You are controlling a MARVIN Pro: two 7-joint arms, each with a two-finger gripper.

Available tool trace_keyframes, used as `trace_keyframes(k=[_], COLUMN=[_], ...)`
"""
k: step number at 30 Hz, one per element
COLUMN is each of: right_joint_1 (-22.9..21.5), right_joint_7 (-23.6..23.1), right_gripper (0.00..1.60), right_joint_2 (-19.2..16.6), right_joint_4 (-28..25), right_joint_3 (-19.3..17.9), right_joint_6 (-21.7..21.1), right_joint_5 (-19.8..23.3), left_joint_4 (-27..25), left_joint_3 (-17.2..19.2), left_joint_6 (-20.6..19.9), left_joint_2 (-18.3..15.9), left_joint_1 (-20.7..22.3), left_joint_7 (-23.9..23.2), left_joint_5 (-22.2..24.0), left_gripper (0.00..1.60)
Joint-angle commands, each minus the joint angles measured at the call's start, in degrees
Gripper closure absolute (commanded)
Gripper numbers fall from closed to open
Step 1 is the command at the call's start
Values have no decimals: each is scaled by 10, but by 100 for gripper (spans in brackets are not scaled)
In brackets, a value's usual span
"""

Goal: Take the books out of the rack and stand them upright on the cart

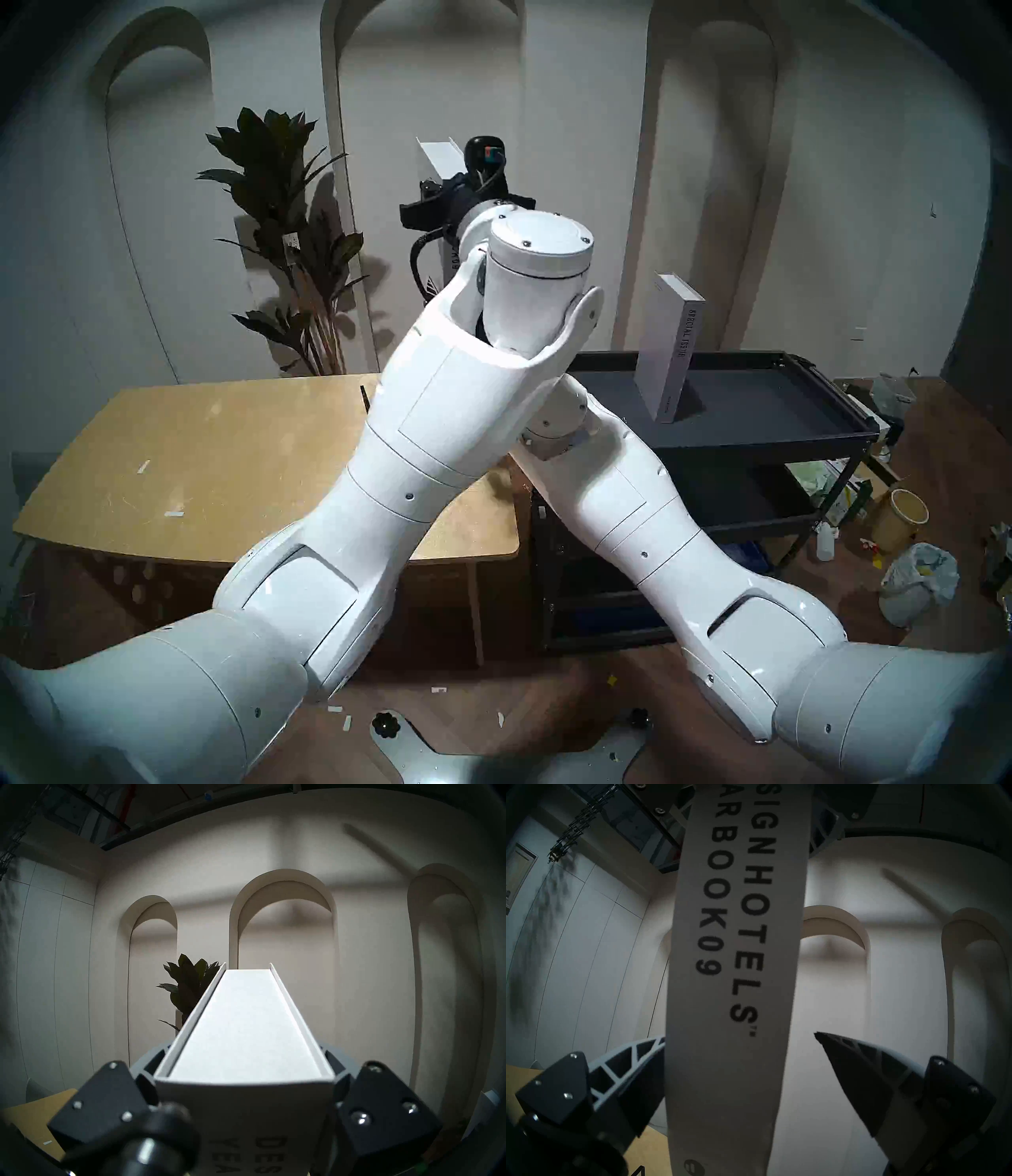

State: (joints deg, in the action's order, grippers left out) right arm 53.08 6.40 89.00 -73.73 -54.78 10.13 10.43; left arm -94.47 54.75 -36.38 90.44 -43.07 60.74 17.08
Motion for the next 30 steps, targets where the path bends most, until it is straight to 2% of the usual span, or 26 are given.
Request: trace_keyframes(k=[1, 8, 18, 30], right_joint_1=[-14, -22, -35, -38], right_joint_7=[-1, 4, 13, 12], right_gripper=[0, 0, 0, 0], right_joint_2=[18, 25, 24, 28], right_joint_4=[4, 21, 29, 38], right_joint_3=[0, -5, -14, -11], right_joint_6=[22, 30, 27, 30], right_joint_5=[4, 12, 19, 25], left_joint_4=[7, 25, 22, 25], left_joint_3=[3, 7, 7, 4], left_joint_6=[19, 30, 40, 36], left_joint_2=[-1, -2, 3, 12], left_joint_1=[19, 24, 23, 23], left_joint_7=[-5, -6, 0, 3], left_joint_5=[-1, -2, -9, -1], left_gripper=[160, 160, 160, 160])
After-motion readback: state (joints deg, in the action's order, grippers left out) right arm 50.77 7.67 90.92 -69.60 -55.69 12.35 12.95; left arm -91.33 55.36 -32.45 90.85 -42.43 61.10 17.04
